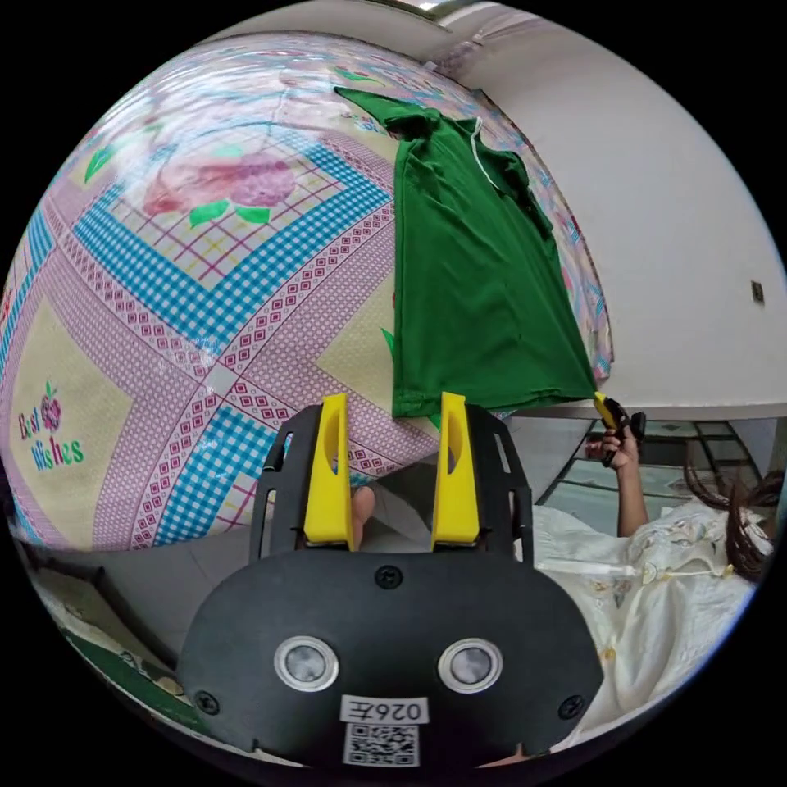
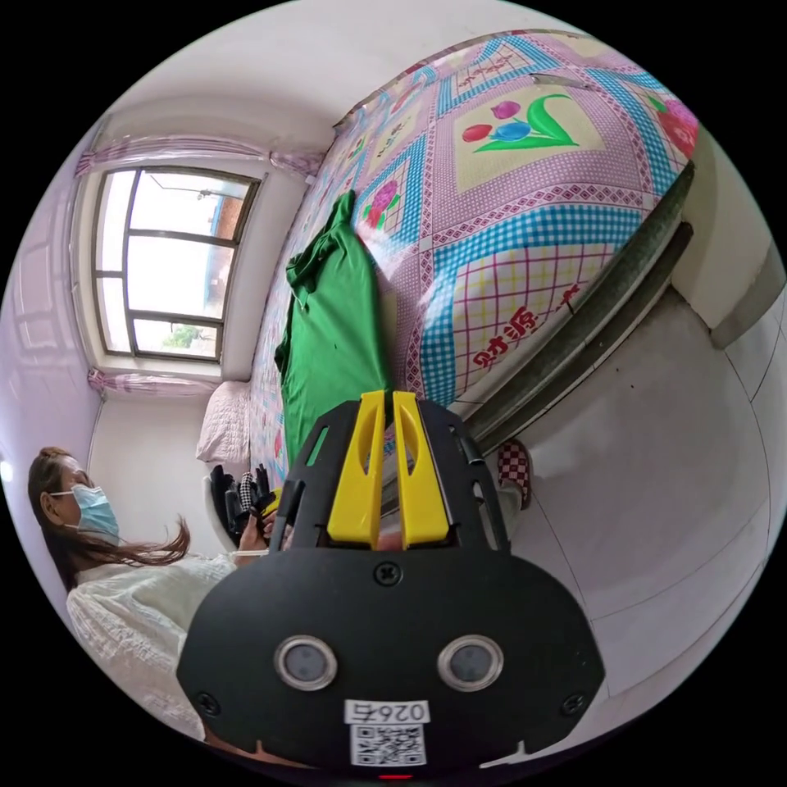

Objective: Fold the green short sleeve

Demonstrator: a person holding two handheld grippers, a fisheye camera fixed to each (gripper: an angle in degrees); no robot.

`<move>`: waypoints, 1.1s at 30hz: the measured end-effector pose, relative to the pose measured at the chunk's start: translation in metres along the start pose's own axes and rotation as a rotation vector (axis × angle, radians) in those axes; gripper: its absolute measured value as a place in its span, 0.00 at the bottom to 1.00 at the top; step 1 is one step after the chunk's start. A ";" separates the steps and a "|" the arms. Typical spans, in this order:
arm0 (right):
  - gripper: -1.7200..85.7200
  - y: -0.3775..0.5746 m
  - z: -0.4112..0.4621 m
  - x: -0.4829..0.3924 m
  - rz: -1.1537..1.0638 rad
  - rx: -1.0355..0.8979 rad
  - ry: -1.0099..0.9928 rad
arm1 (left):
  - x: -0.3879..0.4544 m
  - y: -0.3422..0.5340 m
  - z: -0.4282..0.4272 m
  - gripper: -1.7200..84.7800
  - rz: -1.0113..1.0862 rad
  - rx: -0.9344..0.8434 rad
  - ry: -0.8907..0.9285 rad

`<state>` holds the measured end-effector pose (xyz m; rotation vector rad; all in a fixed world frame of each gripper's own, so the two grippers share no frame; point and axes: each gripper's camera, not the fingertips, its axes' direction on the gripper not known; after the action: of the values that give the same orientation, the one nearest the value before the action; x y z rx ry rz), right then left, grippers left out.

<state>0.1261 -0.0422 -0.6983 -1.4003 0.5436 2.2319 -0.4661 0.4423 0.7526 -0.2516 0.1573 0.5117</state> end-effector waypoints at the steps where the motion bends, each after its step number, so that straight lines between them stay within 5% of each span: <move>1: 0.00 0.003 -0.001 0.001 0.004 0.006 0.001 | 0.003 0.000 0.002 0.19 0.018 -0.008 -0.003; 10: 0.00 0.028 -0.008 0.003 0.001 0.040 -0.036 | -0.004 0.025 0.030 0.05 0.074 -0.126 0.173; 13: 0.00 0.039 -0.017 0.000 -0.012 0.074 -0.079 | -0.034 0.041 0.024 0.03 0.031 -0.137 0.358; 17: 0.00 0.046 -0.039 -0.019 -0.070 0.176 -0.241 | -0.076 0.072 -0.029 0.02 0.023 0.217 0.902; 19: 0.00 0.042 -0.056 -0.048 -0.157 0.237 -0.343 | -0.076 0.080 -0.065 0.02 0.115 0.343 1.005; 28: 0.00 0.078 -0.208 -0.271 -0.744 0.578 -0.661 | 0.050 0.166 -0.369 0.02 0.843 0.835 0.913; 33: 0.00 0.165 -0.304 -0.381 -1.049 0.823 -0.605 | 0.118 0.311 -0.520 0.02 1.109 1.174 0.613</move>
<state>0.4026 -0.4056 -0.4610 -0.3524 0.3121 1.2030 -0.5648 0.6152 0.1687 0.9107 1.1857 1.3237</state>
